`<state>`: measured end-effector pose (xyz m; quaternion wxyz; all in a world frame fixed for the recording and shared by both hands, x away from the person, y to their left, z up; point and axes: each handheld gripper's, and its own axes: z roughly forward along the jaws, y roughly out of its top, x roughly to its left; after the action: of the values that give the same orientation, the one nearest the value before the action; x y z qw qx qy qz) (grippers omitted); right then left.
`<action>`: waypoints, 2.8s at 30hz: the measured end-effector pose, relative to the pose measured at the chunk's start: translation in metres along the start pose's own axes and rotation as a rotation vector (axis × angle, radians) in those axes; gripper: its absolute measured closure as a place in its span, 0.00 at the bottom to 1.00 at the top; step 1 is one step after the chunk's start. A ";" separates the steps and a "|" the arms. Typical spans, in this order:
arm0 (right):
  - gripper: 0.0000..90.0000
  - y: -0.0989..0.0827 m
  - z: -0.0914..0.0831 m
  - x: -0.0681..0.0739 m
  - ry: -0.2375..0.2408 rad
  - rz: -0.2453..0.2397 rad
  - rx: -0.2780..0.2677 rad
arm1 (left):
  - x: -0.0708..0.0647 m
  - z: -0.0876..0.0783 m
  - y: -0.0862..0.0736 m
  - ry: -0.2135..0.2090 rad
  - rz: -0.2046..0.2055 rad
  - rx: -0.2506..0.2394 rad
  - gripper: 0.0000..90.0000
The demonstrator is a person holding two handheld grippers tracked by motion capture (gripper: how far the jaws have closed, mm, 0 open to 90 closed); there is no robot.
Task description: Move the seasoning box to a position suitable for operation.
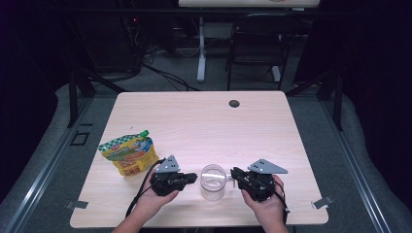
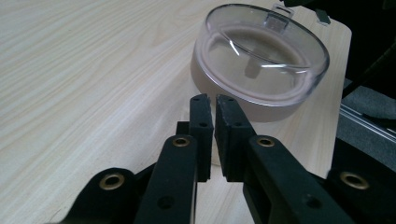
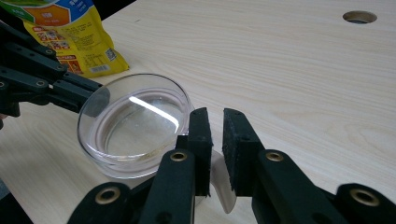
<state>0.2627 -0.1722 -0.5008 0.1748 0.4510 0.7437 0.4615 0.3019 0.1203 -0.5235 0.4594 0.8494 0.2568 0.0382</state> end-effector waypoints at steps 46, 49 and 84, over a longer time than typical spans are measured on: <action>0.96 -0.005 -0.002 0.007 0.007 0.008 -0.010 | -0.010 -0.003 0.013 -0.049 0.043 -0.020 1.00; 0.94 -0.004 -0.004 0.009 0.007 -0.001 -0.007 | -0.010 -0.003 0.015 -0.050 0.046 -0.023 1.00; 0.64 -0.024 -0.002 0.039 -0.022 -0.168 0.025 | -0.019 -0.003 0.026 -0.063 0.061 -0.029 1.00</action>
<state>0.2281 -0.1446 -0.5141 0.2155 0.3940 0.7827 0.4310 0.2947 0.1024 -0.4975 0.4781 0.8510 0.2156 0.0290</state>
